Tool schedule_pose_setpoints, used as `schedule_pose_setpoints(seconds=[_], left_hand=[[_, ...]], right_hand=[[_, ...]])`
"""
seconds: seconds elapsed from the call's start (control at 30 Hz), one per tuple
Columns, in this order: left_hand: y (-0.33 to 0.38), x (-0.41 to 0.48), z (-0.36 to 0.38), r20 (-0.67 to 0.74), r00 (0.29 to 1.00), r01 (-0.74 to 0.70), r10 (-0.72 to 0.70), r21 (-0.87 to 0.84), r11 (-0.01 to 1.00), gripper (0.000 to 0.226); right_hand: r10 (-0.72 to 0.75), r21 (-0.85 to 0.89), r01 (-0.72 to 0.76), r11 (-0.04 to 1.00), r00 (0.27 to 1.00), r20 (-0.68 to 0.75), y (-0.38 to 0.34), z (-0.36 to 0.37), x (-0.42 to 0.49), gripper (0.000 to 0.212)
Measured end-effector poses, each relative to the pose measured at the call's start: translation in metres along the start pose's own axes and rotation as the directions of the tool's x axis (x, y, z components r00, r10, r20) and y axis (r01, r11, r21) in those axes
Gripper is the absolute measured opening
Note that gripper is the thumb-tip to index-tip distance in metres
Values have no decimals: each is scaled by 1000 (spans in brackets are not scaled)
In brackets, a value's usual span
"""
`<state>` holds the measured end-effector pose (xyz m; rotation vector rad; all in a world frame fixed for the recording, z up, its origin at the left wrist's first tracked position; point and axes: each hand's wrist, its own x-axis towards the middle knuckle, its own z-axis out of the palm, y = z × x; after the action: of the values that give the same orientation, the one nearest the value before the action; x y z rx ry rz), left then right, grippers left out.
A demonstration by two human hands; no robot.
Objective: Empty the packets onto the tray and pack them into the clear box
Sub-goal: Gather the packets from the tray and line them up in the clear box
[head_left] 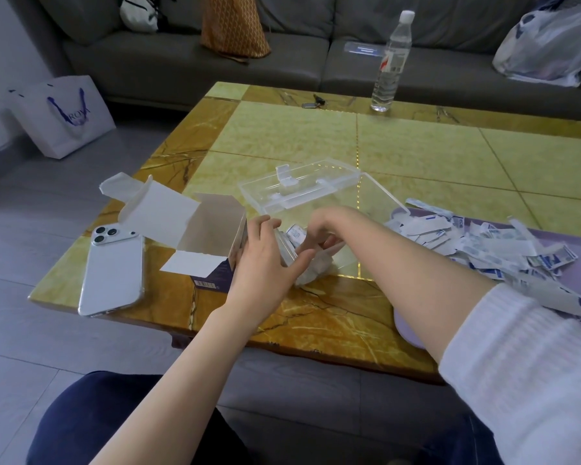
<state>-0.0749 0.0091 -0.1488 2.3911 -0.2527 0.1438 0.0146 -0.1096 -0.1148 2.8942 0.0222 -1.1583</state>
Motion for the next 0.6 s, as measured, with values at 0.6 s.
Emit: schedule_pose_setpoints(seconds=[0.6], left_hand=[[0, 0, 1, -15, 1000, -19, 19, 5, 1000, 69]], right_hand=[[25, -55, -38, 998, 973, -229, 7, 6, 6, 39]])
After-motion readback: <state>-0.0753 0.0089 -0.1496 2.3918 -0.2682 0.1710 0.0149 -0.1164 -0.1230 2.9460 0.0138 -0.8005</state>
